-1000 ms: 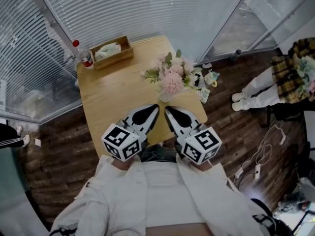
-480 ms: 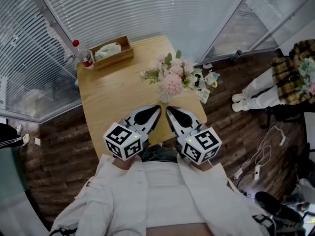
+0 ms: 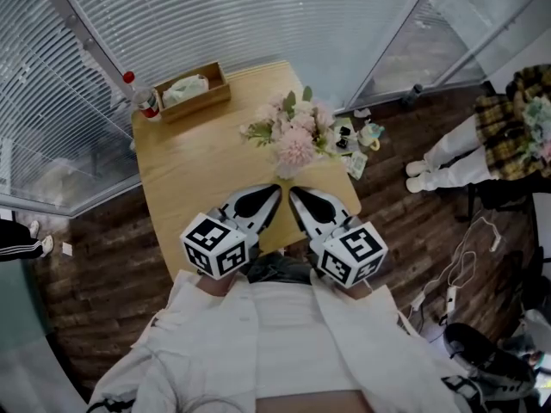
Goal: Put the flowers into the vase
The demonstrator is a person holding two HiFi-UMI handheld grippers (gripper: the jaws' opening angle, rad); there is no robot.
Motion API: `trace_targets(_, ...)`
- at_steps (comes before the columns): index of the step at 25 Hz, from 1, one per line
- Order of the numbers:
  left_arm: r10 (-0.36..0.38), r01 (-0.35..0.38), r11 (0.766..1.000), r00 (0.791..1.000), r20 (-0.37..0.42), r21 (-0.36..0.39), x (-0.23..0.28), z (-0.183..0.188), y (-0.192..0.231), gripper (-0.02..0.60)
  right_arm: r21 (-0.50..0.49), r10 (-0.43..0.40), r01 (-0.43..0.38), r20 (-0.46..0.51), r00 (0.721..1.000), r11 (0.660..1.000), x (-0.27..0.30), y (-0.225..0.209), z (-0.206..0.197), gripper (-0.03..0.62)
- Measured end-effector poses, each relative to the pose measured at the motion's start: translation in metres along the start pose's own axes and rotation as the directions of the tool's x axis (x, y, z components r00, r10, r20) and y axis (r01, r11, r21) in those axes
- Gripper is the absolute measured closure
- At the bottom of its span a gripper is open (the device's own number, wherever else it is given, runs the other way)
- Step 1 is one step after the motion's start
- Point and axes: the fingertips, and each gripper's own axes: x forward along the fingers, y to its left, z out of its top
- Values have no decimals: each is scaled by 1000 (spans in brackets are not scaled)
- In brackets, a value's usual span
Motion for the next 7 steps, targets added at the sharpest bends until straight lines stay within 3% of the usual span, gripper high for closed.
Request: trace_targets(7, 2, -2, 1000, 1000, -8, -16, 3, -3, 2, 572, -2, -4, 4, 7, 1000, 1000, -1, -2, 0, 580)
